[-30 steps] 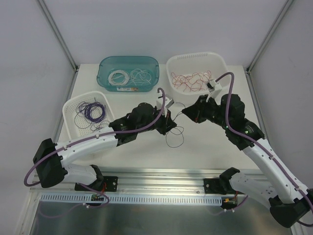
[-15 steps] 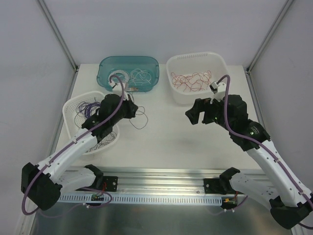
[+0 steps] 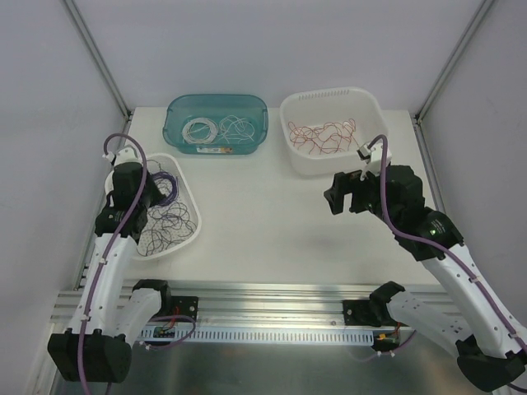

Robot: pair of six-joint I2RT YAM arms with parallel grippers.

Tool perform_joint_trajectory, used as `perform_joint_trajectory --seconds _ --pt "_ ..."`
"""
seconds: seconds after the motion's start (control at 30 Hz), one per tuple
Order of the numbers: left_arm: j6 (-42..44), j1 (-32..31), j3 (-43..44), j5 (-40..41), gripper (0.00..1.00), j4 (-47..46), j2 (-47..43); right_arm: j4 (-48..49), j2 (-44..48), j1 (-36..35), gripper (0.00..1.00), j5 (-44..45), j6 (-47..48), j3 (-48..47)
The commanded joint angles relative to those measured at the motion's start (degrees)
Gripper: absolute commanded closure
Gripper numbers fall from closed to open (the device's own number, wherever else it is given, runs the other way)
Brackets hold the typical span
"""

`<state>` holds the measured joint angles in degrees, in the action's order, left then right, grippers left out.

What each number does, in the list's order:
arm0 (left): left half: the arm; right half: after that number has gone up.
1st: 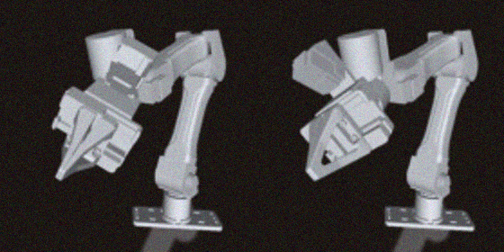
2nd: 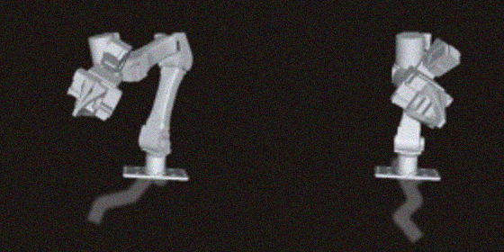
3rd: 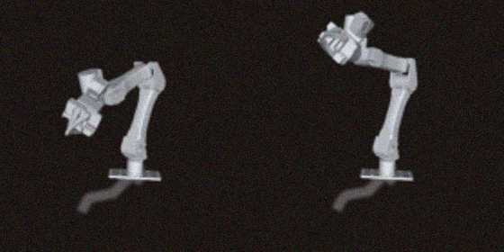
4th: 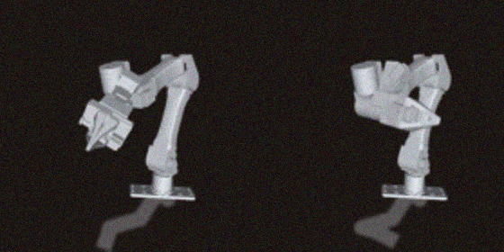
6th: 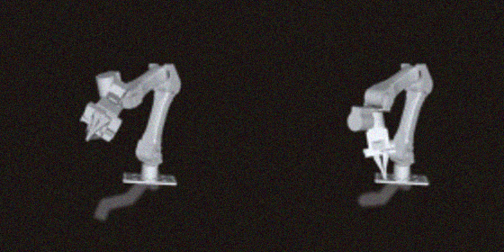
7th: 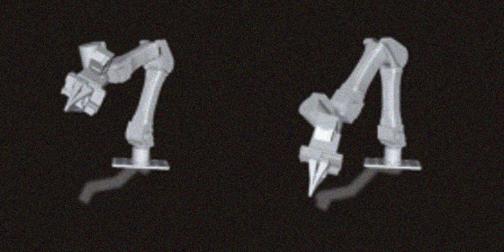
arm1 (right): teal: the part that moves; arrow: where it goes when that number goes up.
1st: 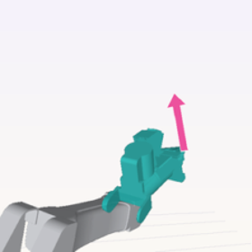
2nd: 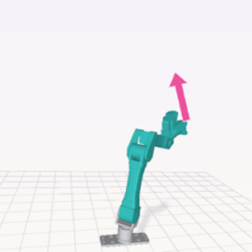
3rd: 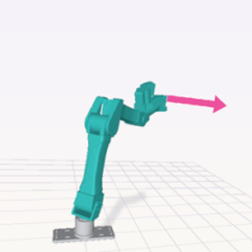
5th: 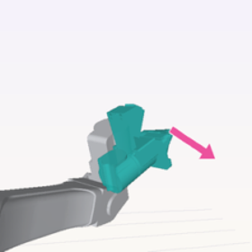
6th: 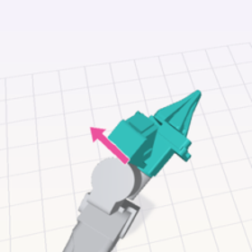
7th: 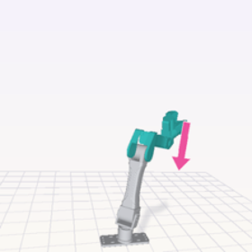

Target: Untangle the cables

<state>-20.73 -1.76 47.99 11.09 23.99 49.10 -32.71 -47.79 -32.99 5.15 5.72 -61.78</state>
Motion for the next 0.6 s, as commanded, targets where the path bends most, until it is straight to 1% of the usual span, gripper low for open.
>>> perform_joint_trajectory --seconds 0.0,0.03,0.1,0.13,0.17,0.2,0.23,0.27,0.3,0.43,0.57 --pt "1.05 3.67 -2.02 1.48 0.94 5.89 0.64 -0.42 0.59 -0.23 0.03 1.97 2.19 -1.24" --pt "0.78 4.04 -2.46 0.78 0.80 6.50 0.91 -0.51 0.59 -0.23 0.03 2.49 2.28 -1.41" --pt "0.17 4.48 -3.33 -0.10 0.62 8.18 0.56 -0.69 0.68 -0.23 0.03 3.37 2.19 -1.33" --pt "0.16 4.57 -3.51 -0.72 0.49 8.44 0.03 -0.86 0.68 -0.23 0.03 3.99 2.02 -1.24" --pt "0.25 4.66 -3.95 -1.42 0.32 8.62 -0.58 -0.95 0.59 -0.23 0.03 4.69 1.84 -1.33" --pt "0.51 4.66 -4.04 -1.69 0.23 8.88 -1.80 -1.30 0.59 -0.23 0.03 4.87 1.84 -1.41" --pt "0.95 4.66 -3.95 -1.78 0.17 9.06 -2.43 -1.74 0.42 -0.32 0.03 4.96 1.67 -1.59" --pt "2.17 4.57 -3.43 -1.69 0.05 9.23 -2.95 -2.09 0.42 -0.23 0.03 5.40 1.15 -1.76" --pt "2.71 4.66 -2.99 -1.60 0.01 10.10 -4.00 -2.70 0.33 -0.32 0.03 5.40 0.79 -2.20" --pt "5.00 4.66 -0.53 -3.44 0.01 12.40 -6.82 -4.03 -0.11 -0.32 0.03 5.93 -0.79 -3.08" --pt "6.49 4.31 3.59 -6.61 0.01 15.99 -10.33 -5.52 0.24 -0.23 0.03 9.78 -2.55 -3.26"
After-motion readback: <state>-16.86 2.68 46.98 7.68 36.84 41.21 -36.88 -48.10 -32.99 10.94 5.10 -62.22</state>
